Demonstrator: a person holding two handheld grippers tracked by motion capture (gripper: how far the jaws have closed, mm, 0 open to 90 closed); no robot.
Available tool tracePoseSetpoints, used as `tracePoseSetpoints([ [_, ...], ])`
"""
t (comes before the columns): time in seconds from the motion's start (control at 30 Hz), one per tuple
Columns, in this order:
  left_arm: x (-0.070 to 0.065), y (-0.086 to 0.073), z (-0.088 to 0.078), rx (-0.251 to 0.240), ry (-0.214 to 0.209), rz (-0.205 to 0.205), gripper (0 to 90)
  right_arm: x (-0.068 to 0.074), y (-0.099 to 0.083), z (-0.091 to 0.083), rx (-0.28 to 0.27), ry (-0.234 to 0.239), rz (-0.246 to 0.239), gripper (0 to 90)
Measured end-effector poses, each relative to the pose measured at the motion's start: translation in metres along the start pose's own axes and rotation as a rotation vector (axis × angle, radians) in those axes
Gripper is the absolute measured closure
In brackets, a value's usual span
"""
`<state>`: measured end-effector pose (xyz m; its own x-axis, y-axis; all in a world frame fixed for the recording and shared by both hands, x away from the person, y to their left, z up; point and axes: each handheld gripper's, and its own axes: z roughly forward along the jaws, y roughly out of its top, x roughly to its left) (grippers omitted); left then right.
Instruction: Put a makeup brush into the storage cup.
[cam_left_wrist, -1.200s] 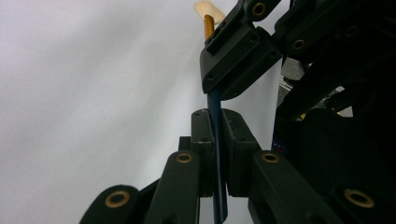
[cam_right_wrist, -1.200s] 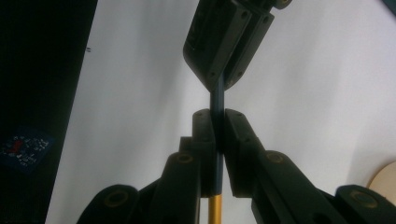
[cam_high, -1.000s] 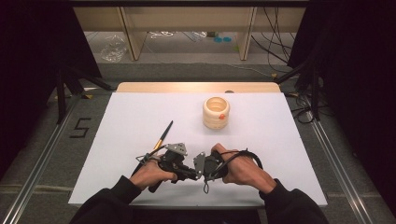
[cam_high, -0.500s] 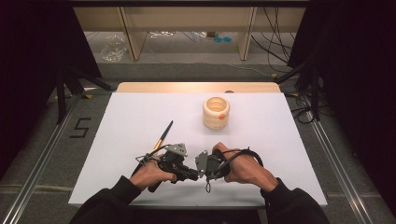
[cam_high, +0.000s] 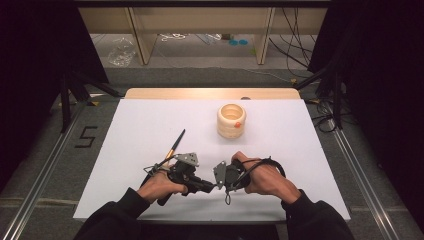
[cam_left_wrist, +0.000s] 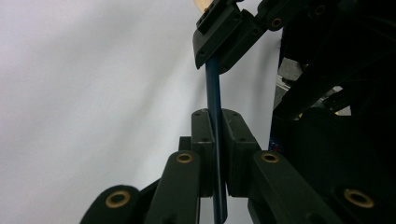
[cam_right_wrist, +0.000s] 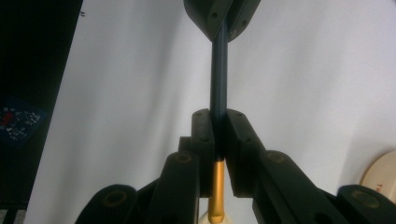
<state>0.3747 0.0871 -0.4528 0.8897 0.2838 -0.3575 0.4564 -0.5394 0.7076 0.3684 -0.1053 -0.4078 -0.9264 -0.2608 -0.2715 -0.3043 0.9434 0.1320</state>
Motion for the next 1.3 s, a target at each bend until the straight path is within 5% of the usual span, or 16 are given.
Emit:
tracePoseSetpoints([
  [0.27, 0.0, 0.0, 0.003, 0.024, -0.011, -0.034, 83.6, 0.002, 0.004, 0.001, 0.028, 0.004, -0.051, 83.3],
  [0.33, -0.001, 0.0, 0.004, 0.007, -0.018, -0.05, 83.0, 0.003, 0.005, 0.003, -0.003, 0.005, -0.041, 83.3],
  [0.43, -0.002, 0.0, 0.006, -0.002, -0.022, -0.066, 83.1, 0.004, 0.008, 0.001, 0.022, -0.003, -0.056, 83.3],
  [0.67, 0.0, 0.001, 0.007, 0.026, -0.017, -0.053, 82.9, 0.004, 0.01, 0.004, -0.012, -0.002, -0.085, 83.3],
  [1.3, 0.001, 0.001, 0.012, 0.05, -0.034, -0.072, 83.3, 0.006, 0.014, 0.003, 0.014, -0.009, -0.107, 83.2],
])
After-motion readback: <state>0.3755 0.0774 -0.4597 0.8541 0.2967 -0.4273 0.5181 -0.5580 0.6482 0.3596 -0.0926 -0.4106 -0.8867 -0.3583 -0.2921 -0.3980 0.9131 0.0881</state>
